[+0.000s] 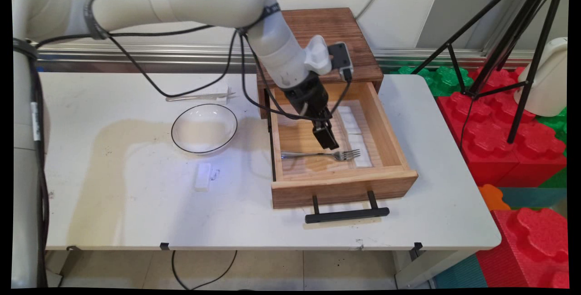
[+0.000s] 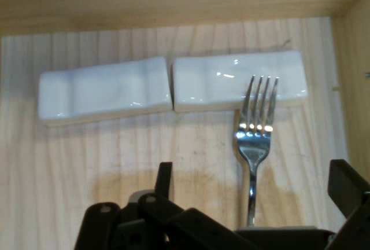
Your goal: Pick up the knife from the left of the white plate
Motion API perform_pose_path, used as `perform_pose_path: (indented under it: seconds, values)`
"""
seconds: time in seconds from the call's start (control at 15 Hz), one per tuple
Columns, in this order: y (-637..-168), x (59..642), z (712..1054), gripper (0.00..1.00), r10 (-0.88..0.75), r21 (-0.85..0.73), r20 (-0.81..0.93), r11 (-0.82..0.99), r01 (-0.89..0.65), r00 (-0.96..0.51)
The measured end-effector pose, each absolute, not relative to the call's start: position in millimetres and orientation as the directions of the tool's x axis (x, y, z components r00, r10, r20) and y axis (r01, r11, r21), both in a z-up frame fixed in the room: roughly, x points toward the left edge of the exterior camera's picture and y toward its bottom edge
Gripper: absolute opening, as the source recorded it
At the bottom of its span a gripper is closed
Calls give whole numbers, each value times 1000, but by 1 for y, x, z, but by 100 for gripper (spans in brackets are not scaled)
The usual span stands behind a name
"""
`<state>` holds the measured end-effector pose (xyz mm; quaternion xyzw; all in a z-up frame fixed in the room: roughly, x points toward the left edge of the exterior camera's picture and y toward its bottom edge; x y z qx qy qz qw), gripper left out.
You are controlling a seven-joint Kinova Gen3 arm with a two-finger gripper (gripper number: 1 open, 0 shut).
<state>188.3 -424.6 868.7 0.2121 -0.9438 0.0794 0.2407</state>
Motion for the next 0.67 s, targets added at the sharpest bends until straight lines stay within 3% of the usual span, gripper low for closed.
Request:
perform_pose_path:
  seconds: [0.67]
  values:
    - [-378,271,935,100,-285,-105,594,900,-424,-752]
